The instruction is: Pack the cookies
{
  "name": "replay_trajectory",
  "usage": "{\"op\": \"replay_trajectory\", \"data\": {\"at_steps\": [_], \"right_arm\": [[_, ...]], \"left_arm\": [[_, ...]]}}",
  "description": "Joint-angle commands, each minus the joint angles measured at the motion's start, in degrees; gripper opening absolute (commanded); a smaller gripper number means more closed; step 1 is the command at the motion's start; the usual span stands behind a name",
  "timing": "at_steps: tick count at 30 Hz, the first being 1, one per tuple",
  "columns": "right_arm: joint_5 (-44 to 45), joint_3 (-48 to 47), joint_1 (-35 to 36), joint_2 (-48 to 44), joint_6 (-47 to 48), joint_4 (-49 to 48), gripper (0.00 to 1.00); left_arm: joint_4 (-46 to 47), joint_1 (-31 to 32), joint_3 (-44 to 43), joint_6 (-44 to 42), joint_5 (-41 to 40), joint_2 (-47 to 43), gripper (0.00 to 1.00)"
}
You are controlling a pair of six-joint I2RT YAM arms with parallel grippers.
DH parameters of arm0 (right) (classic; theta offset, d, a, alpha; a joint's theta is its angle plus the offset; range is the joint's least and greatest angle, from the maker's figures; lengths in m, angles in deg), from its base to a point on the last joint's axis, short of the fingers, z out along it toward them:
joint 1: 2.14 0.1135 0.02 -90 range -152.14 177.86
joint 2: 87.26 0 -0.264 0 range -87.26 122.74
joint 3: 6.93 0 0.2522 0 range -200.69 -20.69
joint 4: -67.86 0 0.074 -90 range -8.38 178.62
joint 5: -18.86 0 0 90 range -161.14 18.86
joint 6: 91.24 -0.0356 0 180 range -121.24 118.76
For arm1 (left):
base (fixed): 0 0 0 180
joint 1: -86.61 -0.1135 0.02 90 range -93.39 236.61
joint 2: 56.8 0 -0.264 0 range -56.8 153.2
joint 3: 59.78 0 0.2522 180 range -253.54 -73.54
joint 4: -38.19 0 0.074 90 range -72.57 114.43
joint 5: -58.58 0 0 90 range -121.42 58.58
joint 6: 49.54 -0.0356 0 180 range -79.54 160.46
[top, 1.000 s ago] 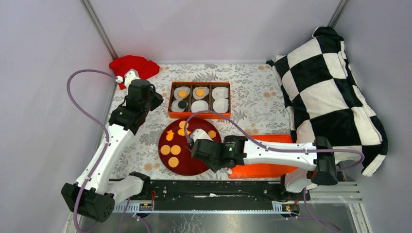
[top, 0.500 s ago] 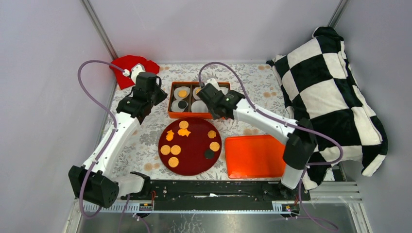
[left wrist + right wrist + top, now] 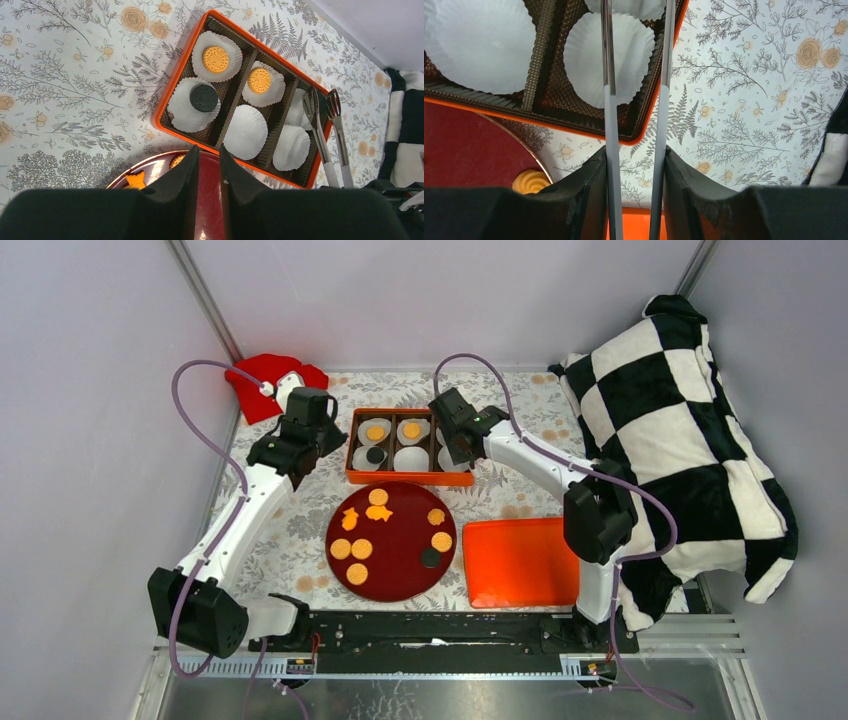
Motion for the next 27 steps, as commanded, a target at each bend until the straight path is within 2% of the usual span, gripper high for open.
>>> {"op": "replay_trajectory", "data": {"at_steps": [1, 4, 7, 11, 15, 21, 24, 27], "right_arm": [[-0.8, -1.9, -0.5, 0.9, 1.0, -4.3, 0.23], [-0.9, -2.5, -0.5, 1.6, 1.0, -3.8, 0.3], [-1.2, -2.9, -0.5, 1.5, 0.7, -3.0, 0.48], [-1.9, -2.1, -0.5, -0.6, 0.2, -3.3, 0.59], [-2.0, -1.2, -0.5, -4.4, -0.6, -3.7, 0.58], [-6.1, 3.0, 2.0, -16.0, -0.9, -2.8, 0.56], [-6.9, 6.1, 6.4, -21.0, -1.4, 0.8, 0.56], [-7.3, 10.7, 14.1, -24.5, -3.4, 4.7, 0.55]], "left_arm": [[2.6, 0.2, -1.3, -1.0, -0.9, 0.4, 0.25], [2.6, 0.2, -1.1, -1.1, -0.7, 0.4, 0.25], [2.6, 0.1, -0.9, -1.1, -0.8, 0.1, 0.25], [2.9, 0.1, -0.9, -1.3, -0.4, -0.2, 0.26], [3.1, 0.2, -0.9, -1.3, 0.2, -0.5, 0.26], [3.5, 0.2, -0.3, -0.8, 0.6, -2.3, 0.26], [3.4, 0.2, 0.0, -0.5, 1.2, -2.5, 0.26], [3.4, 0.5, 0.7, 0.2, 2.2, -2.7, 0.25]]}}
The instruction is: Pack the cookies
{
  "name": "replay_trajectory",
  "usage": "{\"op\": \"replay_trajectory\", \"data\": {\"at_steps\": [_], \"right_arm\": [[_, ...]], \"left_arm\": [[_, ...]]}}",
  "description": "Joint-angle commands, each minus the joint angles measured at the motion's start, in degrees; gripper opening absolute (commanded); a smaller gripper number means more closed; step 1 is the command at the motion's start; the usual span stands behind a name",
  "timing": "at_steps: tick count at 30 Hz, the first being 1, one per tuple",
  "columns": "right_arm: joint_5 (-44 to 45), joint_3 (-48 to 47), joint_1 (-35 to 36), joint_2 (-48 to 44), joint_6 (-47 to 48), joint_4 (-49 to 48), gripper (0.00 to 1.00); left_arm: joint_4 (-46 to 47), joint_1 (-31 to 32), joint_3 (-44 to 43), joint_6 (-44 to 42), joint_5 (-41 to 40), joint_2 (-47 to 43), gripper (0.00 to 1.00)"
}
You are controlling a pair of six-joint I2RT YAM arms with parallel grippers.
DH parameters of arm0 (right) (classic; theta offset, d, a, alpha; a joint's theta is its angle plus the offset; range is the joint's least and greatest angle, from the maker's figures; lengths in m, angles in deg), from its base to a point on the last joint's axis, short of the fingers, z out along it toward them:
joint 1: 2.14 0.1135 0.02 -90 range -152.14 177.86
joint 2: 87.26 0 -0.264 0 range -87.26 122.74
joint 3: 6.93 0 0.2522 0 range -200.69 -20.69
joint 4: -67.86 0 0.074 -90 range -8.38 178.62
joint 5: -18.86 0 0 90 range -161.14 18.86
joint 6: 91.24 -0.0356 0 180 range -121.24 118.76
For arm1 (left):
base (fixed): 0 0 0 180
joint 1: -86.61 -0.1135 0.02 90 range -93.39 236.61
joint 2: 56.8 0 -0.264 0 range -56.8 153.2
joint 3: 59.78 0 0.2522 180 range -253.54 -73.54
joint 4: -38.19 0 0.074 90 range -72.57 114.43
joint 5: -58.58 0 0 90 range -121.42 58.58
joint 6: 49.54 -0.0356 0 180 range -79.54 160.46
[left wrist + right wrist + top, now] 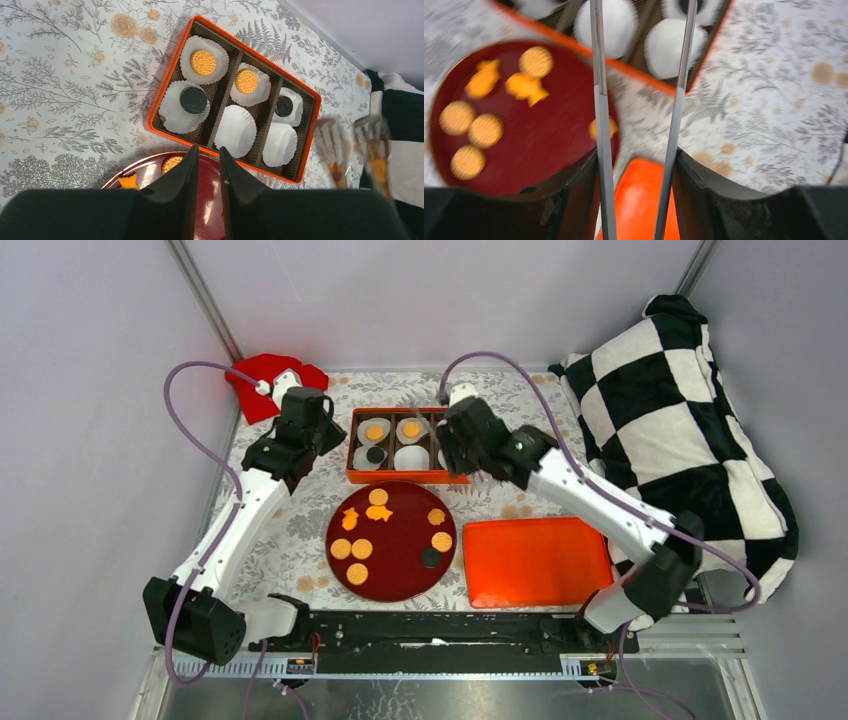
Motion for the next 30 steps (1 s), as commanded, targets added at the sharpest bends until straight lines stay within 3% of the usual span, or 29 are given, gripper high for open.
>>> {"op": "replay_trajectory", "data": {"at_steps": [1, 6, 10, 21, 30], "right_arm": [[-3.3, 6.3, 11.6, -6.3, -3.3, 6.5, 0.55], [-6.3, 15.9, 23.5, -10.7, -11.3, 11.0, 0.55], [-7.0, 20.7, 28.9, -13.4, -17.5, 13.0, 0.55], [-7.6, 25.8, 38.1, -18.8, -30.1, 19.2, 0.55], [-6.7, 23.2, 38.8, -12.9, -27.5, 17.5, 0.54]], "left_arm": [[2.6, 0.6, 0.8, 0.3, 1.6, -1.0, 0.25], [2.1, 2.1, 1.8, 0.9, 1.1, -2.3, 0.25], [1.5, 3.0, 2.1, 1.5, 1.0, -3.4, 0.25], [-0.5, 4.3, 4.0, 2.6, 0.2, -8.2, 0.25], [-0.5, 4.2, 6.3, 2.9, 0.3, -10.7, 0.25]]}}
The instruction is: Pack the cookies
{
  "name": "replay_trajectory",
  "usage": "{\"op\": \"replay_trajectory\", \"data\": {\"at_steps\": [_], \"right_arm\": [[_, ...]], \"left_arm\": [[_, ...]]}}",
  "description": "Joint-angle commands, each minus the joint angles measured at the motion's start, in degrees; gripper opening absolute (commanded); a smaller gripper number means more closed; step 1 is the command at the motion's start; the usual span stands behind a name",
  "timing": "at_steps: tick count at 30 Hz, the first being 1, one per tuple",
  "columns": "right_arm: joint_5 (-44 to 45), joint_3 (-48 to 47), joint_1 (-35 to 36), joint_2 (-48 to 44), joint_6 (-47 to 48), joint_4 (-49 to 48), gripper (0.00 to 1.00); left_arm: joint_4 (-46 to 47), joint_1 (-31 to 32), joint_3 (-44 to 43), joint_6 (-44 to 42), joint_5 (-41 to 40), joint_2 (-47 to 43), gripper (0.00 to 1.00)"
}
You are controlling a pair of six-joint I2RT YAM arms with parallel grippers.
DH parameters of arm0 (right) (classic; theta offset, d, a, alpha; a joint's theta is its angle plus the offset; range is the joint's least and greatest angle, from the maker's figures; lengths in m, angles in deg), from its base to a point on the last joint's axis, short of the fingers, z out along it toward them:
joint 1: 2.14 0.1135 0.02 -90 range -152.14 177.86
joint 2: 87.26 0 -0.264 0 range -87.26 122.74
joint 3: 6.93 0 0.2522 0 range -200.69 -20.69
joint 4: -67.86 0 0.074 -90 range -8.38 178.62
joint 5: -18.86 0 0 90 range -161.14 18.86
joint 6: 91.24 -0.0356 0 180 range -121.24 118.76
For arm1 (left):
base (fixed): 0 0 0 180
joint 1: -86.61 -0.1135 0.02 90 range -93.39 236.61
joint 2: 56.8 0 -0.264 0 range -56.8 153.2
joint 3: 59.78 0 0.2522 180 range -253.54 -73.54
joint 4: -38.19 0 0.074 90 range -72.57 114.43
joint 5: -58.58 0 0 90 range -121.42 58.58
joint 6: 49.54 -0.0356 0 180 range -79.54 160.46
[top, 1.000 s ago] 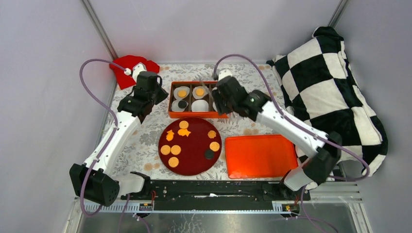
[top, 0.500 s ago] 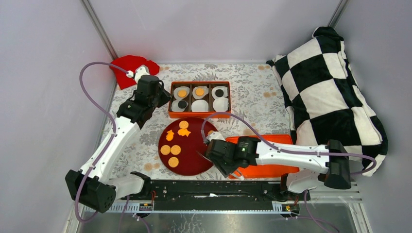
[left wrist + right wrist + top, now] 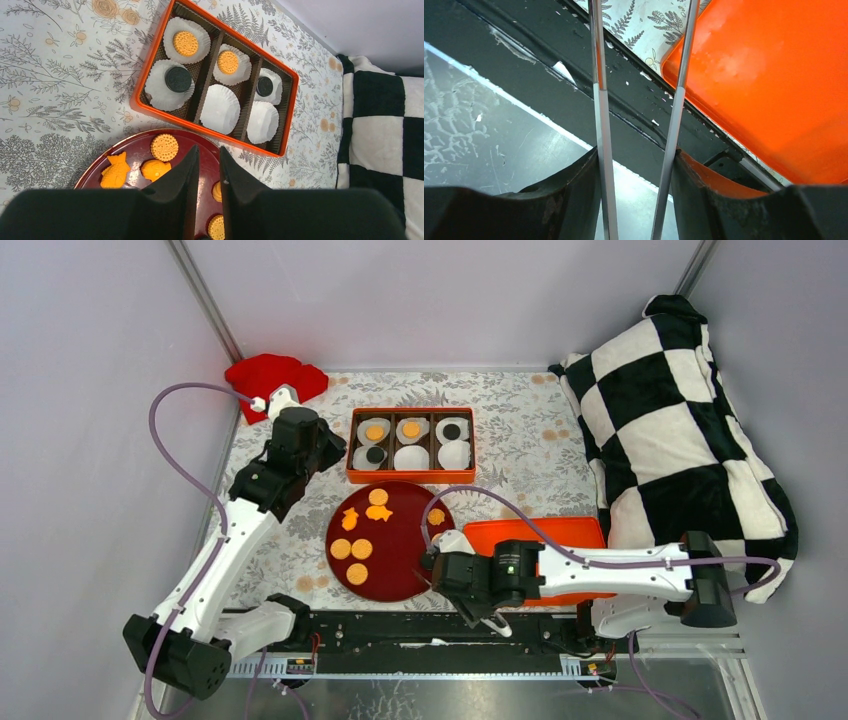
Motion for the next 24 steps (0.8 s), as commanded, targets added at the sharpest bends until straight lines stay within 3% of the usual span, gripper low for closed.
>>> {"op": "replay_trajectory", "data": {"at_steps": [1, 13, 17, 24], "right_arm": [[1.6, -3.4, 0.3, 4.4, -0.1, 0.1, 0.54], [3.8, -11.7, -0.1, 10.9, 4.0, 0.2, 0.49], [4.9, -13.5, 0.0, 9.3, 2.6, 5.1, 0.57], [3.9, -10.7, -0.1, 7.3, 0.8, 8.1, 0.58]], "left_arm": [[0.3, 0.5, 1.3, 0.3, -0.6, -1.3, 0.25], [-0.1, 0.4, -0.1, -0.3, -1.0, -0.2, 0.25], [-0.5, 0.4, -0.3, -0.1, -0.4, -1.0, 0.26], [-0.5, 0.5, 1.3, 1.0, 1.8, -2.2, 0.26]]}}
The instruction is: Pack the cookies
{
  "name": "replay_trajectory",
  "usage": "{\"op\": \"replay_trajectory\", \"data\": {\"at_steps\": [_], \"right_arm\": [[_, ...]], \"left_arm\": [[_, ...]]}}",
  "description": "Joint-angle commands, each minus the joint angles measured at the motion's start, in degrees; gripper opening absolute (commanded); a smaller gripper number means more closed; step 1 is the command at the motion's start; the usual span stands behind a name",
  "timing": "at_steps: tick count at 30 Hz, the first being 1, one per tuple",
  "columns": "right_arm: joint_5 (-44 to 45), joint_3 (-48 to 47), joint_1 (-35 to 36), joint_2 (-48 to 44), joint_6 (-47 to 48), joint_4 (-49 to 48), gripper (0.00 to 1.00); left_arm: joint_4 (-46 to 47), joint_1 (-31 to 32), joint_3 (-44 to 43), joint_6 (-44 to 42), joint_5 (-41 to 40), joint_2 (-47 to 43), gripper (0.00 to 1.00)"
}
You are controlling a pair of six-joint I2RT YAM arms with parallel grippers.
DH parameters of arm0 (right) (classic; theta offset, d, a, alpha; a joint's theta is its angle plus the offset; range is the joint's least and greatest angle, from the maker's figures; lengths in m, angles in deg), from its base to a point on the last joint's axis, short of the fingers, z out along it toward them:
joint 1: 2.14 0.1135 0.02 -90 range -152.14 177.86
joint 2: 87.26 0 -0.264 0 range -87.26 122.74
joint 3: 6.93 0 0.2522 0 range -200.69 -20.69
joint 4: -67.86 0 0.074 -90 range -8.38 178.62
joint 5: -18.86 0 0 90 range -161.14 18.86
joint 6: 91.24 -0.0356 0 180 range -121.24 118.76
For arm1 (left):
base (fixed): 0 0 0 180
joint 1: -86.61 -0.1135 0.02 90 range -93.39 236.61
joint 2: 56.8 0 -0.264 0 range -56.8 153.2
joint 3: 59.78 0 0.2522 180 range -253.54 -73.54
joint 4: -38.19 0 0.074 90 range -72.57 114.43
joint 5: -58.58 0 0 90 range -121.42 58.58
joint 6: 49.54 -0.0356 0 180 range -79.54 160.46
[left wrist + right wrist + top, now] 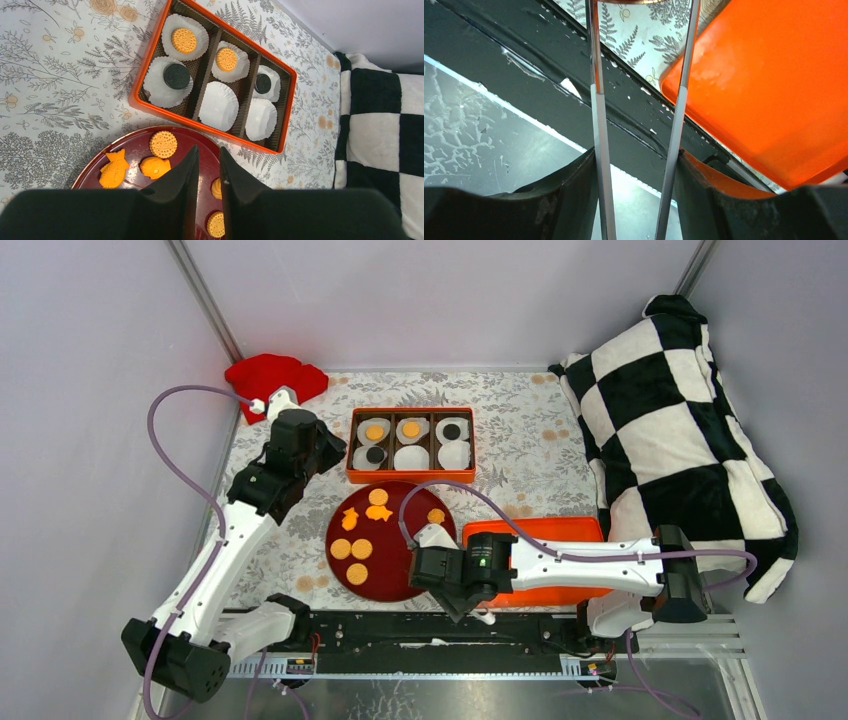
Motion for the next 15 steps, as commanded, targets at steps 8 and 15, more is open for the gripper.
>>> {"op": "replay_trajectory", "data": {"at_steps": [8, 15], "right_arm": [[-3.5, 1.6, -0.1, -2.3, 0.3, -1.8, 0.51], [-4.0, -2.9, -0.1, 0.1, 1.7, -1.9, 0.35]], "left_arm": [[-0.1, 0.4, 1.0, 1.0, 1.3, -1.7, 0.26], [-0.1, 0.4, 1.1, 0.8, 0.8, -2.6, 0.26]]}}
